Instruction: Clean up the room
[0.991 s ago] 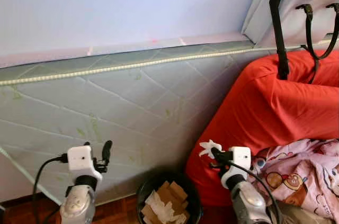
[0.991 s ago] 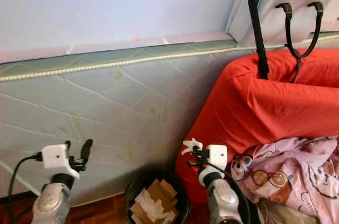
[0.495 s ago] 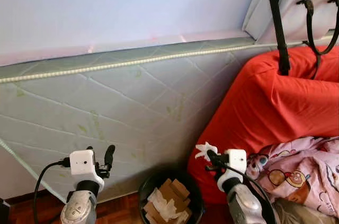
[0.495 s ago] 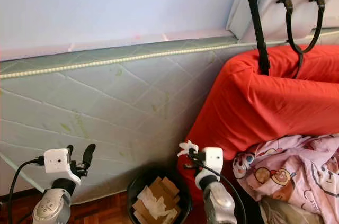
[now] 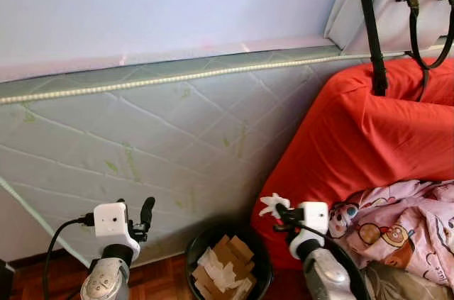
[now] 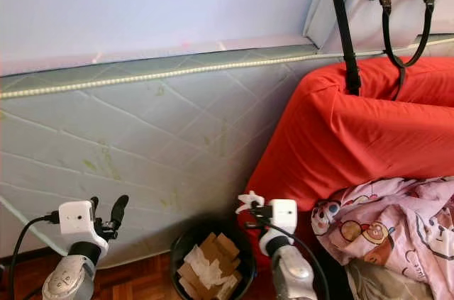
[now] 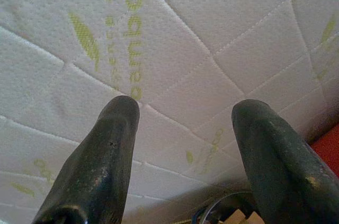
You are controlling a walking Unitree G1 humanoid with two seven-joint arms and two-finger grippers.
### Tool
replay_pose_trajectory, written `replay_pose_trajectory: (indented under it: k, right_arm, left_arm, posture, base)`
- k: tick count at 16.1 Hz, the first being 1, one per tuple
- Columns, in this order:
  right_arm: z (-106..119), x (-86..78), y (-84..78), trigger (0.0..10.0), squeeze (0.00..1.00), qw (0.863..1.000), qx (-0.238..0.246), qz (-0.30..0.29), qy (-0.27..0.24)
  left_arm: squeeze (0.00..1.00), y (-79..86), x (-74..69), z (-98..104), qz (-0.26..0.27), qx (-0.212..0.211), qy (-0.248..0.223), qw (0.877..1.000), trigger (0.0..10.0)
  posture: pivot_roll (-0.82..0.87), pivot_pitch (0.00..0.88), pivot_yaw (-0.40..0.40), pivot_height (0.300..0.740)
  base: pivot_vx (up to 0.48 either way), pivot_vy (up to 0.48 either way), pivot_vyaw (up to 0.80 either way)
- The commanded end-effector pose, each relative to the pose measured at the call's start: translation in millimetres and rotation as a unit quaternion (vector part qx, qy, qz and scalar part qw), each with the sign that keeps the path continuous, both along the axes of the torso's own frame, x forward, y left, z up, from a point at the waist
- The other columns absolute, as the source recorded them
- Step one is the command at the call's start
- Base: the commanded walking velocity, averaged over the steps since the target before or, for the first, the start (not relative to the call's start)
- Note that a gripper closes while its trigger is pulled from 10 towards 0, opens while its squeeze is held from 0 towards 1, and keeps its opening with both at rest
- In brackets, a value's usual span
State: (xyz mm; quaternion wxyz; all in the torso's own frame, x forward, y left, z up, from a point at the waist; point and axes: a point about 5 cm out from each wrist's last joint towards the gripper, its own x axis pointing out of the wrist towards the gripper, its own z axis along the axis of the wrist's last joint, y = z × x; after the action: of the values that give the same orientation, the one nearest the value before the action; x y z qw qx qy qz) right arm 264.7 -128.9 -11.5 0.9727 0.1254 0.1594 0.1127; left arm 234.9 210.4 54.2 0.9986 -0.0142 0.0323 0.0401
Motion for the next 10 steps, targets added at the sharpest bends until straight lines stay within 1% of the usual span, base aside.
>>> replay_pose_trajectory:
  k: [1, 2, 7, 10]
  right_arm:
    - [0.0, -1.4, 0.1, 10.0, 0.0, 1.0, -0.004, 0.0, -0.002]
    - [0.3, -2.7, 1.3, 10.0, 0.0, 1.0, 0.007, -0.007, -0.006]
    - [0.7, -2.5, 1.5, 10.0, 0.0, 1.0, 0.002, -0.001, -0.005]
    - [0.2, -1.5, 0.2, 10.0, 0.0, 1.0, -0.006, 0.005, 0.0]
  left_arm:
    - [0.0, -1.6, -2.0, 0.1, -0.001, 0.002, 0.006, 1.0, 10.0]
    - [0.0, -0.2, -4.3, 0.0, 0.0, 0.004, 0.01, 1.0, 10.0]
    - [0.0, -0.8, -5.2, 1.1, 0.003, 0.004, 0.012, 1.0, 10.0]
    - [0.0, -4.8, -4.6, 1.5, -0.001, -0.005, 0.012, 1.0, 10.0]
  posture:
    - [0.14, 0.064, -0.081, 0.665]
    - [0.15, 0.066, -0.083, 0.665]
    - [0.15, 0.074, -0.088, 0.665]
    - [0.15, 0.076, -0.097, 0.665]
  base:
    - [0.0, 0.0, 0.0]
    - [0.0, 0.0, 0.0]
    - [0.0, 0.0, 0.0]
    - [0.0, 0.0, 0.0]
